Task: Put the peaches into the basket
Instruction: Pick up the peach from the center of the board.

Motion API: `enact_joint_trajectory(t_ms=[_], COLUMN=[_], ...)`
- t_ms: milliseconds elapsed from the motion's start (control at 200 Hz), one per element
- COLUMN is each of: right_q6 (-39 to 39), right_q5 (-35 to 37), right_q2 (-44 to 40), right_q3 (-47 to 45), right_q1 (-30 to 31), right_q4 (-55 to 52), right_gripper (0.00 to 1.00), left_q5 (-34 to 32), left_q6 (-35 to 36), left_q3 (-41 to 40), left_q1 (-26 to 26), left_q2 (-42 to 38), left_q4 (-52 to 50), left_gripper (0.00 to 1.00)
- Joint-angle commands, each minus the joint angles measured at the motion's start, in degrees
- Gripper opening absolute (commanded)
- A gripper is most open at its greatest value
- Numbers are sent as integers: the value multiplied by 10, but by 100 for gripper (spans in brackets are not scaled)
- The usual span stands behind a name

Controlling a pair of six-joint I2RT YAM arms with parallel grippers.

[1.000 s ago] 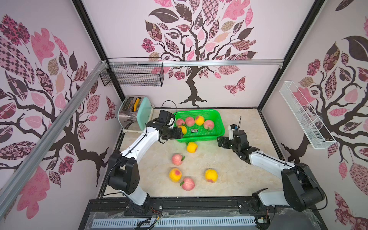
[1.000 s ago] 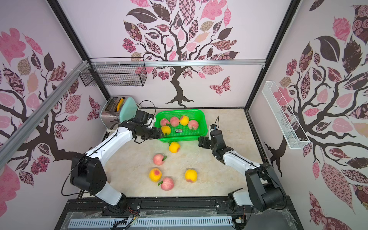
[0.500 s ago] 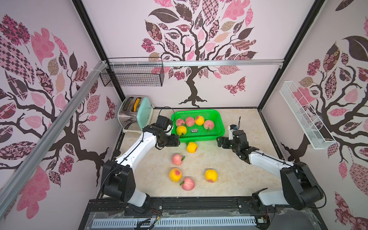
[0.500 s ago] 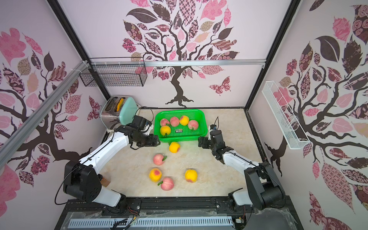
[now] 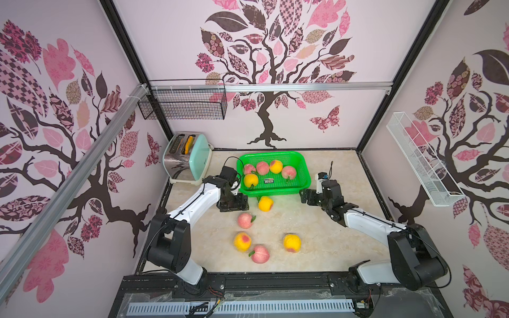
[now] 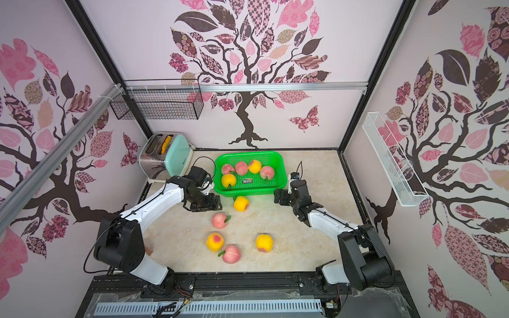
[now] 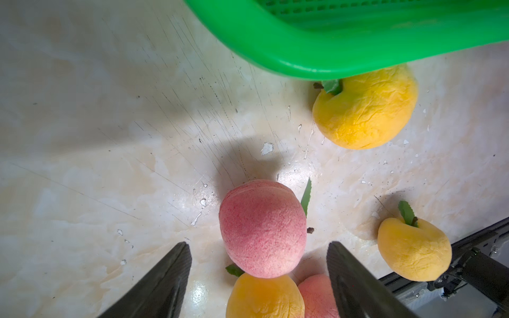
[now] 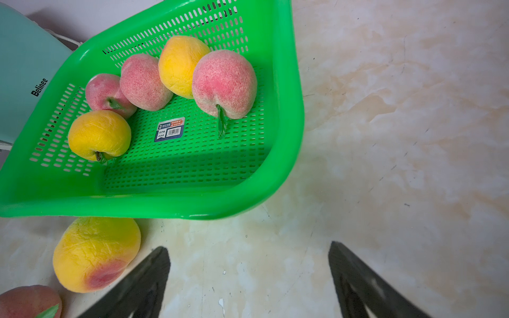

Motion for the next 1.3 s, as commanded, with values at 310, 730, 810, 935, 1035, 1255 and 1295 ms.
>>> enact_joint_trajectory(t_ms=[310, 730, 810, 935, 1035, 1255, 1295], right_q6=[1, 3, 4, 3, 3, 4, 4], right_q5=[-4, -8, -8, -8, -6, -8, -8], right_q2=[10, 12, 14, 10, 12, 13, 13], right_q3=[23, 23, 24, 23, 23, 24, 23], right_q1=[2, 2, 2, 2, 2, 1, 1], right_q4=[5, 7, 6, 6, 6, 7, 7], right_gripper=[93, 93, 93, 93, 93, 93, 93], left_q5=[13, 13, 13, 10, 15, 9, 9], left_q6=[13, 22, 23, 28, 25, 25, 25], left_q3=[10, 33, 37, 40, 41, 41, 41], left_q1=[-18, -29, -29, -31, -33, -36, -37], left_q2=[33, 73, 77, 87, 91, 107, 104], left_q4=[-37, -81, -82, -88, -85, -86, -85], left_gripper=[82, 82, 82, 82, 82, 80, 79])
